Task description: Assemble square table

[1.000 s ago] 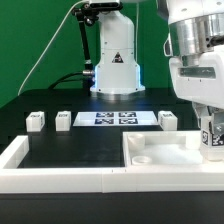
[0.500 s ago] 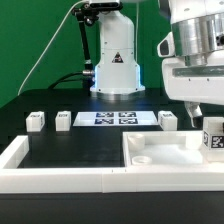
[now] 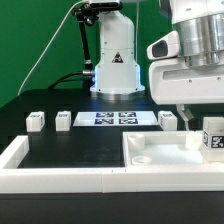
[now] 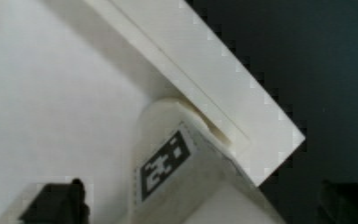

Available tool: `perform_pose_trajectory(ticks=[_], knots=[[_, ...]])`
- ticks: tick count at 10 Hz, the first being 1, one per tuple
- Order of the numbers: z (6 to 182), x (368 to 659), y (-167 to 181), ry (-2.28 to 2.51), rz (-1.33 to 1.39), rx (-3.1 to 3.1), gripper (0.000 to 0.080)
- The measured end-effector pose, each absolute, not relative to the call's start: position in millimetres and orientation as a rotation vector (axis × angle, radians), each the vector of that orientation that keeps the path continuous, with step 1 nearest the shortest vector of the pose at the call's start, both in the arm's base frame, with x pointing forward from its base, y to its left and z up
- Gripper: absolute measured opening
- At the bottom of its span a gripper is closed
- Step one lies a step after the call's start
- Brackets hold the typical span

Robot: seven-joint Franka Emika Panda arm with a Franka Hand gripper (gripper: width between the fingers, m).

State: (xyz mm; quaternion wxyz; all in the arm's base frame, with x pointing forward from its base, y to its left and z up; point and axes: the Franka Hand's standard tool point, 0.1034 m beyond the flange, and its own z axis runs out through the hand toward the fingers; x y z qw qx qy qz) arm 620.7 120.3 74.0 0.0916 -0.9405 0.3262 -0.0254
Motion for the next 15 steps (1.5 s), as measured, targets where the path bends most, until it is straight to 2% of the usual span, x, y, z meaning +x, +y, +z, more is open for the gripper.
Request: perform_pose_trajectory(ticks=[8, 10, 11, 12, 15], knots=[[77.7, 623.6, 115.2, 0.089, -0.113, -3.042, 0.0649], [77.6, 623.5, 115.3, 0.110, -0.112, -3.041, 0.0381], [77.6, 623.5, 115.3, 0.109, -0.112, -3.041, 0.0381], [77.7, 623.6, 115.2, 0.109, -0.112, -3.041, 0.0289], [77.6, 623.6, 115.2, 0.167, -0.109, -3.037, 0.0290]])
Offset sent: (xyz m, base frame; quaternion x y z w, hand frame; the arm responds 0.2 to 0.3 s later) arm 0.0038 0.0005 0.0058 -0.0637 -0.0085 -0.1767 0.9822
